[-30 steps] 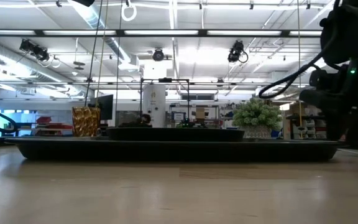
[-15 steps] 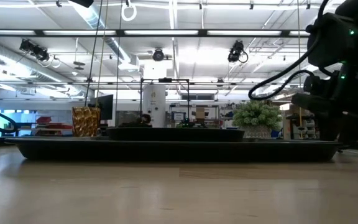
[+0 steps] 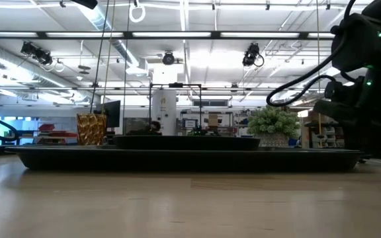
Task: Pick and place plate/cup/fork/spoon on tray
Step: Put the orange fork on the black serving tray to the right of the black plate
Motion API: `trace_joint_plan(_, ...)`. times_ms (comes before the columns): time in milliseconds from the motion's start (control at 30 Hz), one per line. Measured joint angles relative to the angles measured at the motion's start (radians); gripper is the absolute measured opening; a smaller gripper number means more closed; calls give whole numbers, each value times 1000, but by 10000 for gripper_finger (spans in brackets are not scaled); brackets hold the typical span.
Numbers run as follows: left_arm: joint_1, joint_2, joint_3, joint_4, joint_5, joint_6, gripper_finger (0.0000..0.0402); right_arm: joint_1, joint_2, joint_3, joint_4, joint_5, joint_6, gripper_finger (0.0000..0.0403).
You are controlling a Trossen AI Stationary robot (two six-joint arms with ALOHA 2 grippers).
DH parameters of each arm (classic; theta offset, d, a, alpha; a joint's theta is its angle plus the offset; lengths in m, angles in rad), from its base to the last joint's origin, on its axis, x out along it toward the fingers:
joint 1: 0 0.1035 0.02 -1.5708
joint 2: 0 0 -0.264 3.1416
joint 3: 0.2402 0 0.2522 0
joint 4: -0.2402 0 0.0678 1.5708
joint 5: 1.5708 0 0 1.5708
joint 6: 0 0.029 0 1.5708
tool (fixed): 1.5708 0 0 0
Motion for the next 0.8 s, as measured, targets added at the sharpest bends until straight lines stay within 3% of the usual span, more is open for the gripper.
trace_joint_plan(400, 0, 0, 0, 1, -3, 1, 192, 34, 3, 32, -16, -75, -96, 110)
trace_joint_plan(800, 0, 0, 0, 3, -3, 1, 192, 34, 3, 34, -25, -78, -97, 109)
